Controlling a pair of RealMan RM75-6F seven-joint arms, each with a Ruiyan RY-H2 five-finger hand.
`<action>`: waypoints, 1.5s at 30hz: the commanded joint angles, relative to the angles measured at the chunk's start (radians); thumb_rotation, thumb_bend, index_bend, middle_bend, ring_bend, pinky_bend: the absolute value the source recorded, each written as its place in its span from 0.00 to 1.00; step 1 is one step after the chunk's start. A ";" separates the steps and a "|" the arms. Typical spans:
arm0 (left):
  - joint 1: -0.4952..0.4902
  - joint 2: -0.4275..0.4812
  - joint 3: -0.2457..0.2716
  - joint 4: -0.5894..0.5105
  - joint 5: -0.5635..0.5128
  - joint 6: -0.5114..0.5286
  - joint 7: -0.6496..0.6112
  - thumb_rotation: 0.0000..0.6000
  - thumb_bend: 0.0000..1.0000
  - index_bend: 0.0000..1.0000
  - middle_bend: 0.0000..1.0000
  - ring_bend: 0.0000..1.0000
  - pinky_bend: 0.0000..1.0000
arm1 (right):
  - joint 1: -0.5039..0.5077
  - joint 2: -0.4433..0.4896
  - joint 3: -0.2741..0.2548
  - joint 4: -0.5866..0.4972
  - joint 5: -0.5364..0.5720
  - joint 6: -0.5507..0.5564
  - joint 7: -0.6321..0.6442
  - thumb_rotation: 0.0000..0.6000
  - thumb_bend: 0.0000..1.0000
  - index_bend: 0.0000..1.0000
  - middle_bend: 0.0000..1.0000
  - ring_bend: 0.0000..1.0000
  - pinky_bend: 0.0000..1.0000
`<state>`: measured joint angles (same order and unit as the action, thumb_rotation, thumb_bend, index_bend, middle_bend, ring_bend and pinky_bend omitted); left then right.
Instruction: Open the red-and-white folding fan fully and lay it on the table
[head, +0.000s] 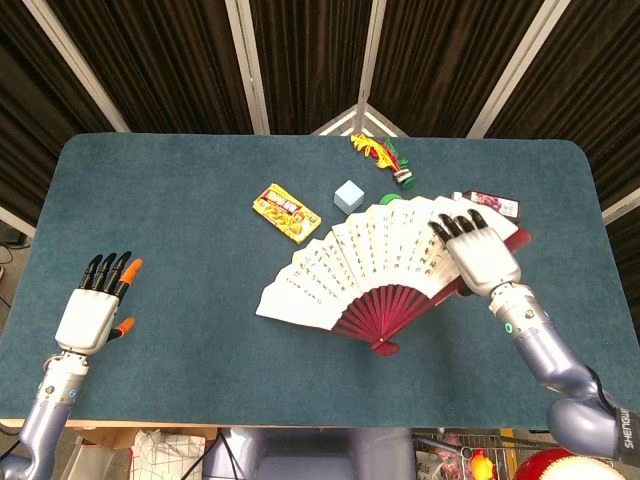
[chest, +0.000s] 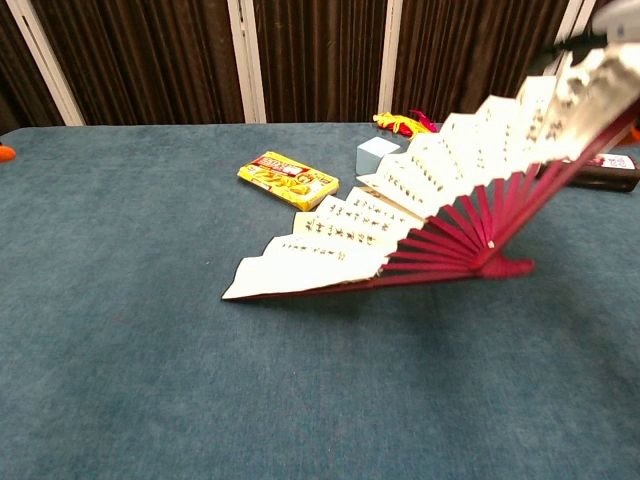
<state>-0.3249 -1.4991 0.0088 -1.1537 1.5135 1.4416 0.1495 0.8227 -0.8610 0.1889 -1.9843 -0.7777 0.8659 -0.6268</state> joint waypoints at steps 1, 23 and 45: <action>0.001 -0.002 -0.001 0.002 -0.001 -0.007 -0.010 1.00 0.23 0.03 0.00 0.00 0.00 | 0.047 0.055 0.037 -0.062 0.050 0.063 -0.061 1.00 0.29 0.08 0.08 0.12 0.06; 0.024 0.018 0.024 -0.089 0.085 0.042 0.059 1.00 0.23 0.03 0.00 0.00 0.00 | 0.088 0.015 -0.005 0.050 -0.024 0.278 -0.315 1.00 0.29 0.08 0.08 0.12 0.06; 0.164 0.247 0.009 -0.454 -0.080 0.082 0.155 1.00 0.23 0.01 0.00 0.00 0.00 | -0.407 -0.202 -0.136 0.059 -0.643 0.602 0.555 1.00 0.29 0.09 0.08 0.14 0.06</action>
<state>-0.1914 -1.3013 0.0078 -1.5375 1.4807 1.5341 0.2712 0.5813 -0.9539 0.1675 -2.0178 -1.2200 1.3113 -0.2216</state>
